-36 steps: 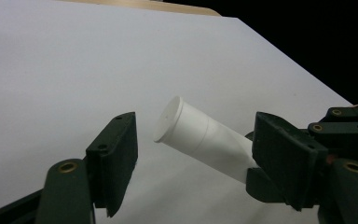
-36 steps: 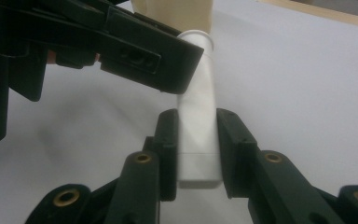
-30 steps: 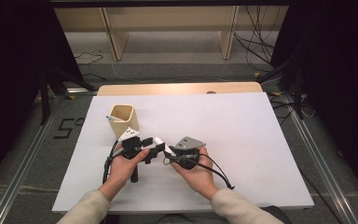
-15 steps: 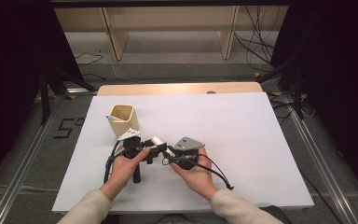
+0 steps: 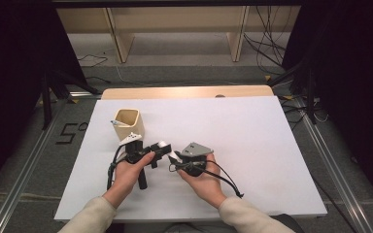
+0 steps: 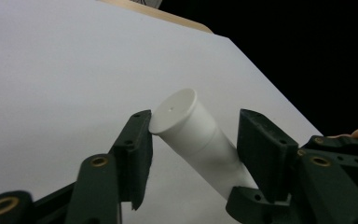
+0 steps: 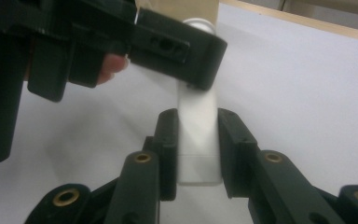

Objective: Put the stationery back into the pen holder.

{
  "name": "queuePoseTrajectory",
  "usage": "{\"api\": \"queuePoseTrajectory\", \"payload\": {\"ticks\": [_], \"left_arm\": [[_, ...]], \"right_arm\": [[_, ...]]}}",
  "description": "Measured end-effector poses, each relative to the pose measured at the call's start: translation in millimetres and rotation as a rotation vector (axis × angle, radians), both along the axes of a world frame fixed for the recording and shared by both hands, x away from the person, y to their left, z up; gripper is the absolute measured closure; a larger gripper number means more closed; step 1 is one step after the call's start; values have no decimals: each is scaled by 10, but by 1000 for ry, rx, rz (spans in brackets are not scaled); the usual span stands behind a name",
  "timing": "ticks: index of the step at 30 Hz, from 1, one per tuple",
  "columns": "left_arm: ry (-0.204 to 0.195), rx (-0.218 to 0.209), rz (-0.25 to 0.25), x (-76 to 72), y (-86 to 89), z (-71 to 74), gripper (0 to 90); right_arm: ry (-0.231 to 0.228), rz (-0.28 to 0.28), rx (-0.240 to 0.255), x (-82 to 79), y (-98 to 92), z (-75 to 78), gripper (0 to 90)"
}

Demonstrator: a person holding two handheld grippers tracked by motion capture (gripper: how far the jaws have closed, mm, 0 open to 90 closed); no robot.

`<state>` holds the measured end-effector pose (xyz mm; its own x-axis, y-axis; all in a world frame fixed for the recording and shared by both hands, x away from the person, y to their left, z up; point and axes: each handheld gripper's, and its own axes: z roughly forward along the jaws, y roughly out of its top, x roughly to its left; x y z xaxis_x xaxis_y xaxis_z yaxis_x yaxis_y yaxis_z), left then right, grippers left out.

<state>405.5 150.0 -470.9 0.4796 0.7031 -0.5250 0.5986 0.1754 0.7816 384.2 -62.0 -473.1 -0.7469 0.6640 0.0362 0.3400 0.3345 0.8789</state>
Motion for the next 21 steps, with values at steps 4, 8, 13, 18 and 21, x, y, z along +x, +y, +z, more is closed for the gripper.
{"api": "queuePoseTrajectory", "payload": {"ticks": [4, 8, 13, 18, 21], "left_arm": [[-22, -28, 18, -34, 3, 43, 535], [-63, -41, 17, -72, -12, 89, 594], [-114, -7, 3, -118, -53, 134, 624], [-170, 52, -19, -147, -89, 171, 637], [-201, 91, -16, -156, -86, 189, 645]], "right_arm": [[-2, 3, 0, -1, 6, -6, 716], [-4, 5, -2, 1, 10, -15, 715], [-10, 13, -7, 10, 13, -23, 713], [-8, 25, -14, 20, 12, -27, 698], [-4, 23, -18, 28, 6, -27, 642]]}}
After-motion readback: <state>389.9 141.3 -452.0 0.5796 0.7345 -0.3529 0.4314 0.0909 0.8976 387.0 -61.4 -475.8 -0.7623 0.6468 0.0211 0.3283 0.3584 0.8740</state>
